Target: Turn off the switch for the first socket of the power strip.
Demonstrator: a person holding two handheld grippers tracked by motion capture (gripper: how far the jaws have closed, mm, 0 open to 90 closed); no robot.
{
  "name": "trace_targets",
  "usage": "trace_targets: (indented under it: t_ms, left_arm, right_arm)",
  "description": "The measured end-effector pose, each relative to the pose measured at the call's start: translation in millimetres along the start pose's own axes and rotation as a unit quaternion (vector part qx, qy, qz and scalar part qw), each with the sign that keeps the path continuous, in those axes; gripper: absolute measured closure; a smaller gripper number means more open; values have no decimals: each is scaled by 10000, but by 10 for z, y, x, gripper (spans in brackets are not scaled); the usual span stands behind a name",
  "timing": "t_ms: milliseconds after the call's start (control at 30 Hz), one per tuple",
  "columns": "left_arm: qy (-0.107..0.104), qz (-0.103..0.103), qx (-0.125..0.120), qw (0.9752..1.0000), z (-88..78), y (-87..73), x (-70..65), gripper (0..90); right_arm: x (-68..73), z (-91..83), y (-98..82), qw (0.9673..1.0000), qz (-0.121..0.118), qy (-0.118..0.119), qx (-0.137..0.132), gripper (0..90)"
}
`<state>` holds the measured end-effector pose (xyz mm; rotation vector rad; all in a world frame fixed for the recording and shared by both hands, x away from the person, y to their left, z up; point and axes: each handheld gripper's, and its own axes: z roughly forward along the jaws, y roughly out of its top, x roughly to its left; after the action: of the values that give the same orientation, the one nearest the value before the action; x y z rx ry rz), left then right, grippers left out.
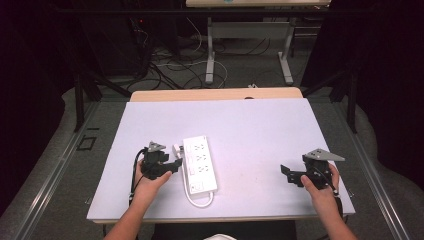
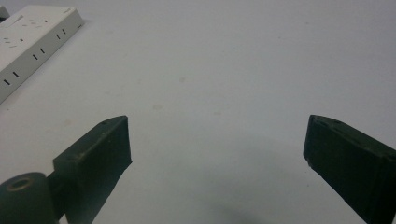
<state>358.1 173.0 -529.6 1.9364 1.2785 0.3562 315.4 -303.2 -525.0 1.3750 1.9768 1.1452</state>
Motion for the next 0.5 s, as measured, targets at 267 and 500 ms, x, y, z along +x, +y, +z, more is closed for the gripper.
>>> trace_targets:
  t_ms: [267, 500]
  left_arm:
    - [-99, 96, -180, 9997, -97, -3, 42, 314]
    - [-95, -51, -124, 9999, -182, -45, 144, 206]
  right_arm:
    - [-9, 0, 1, 10000, 34, 2, 11, 70]
    - [2, 13, 1, 10000, 51, -18, -7, 70]
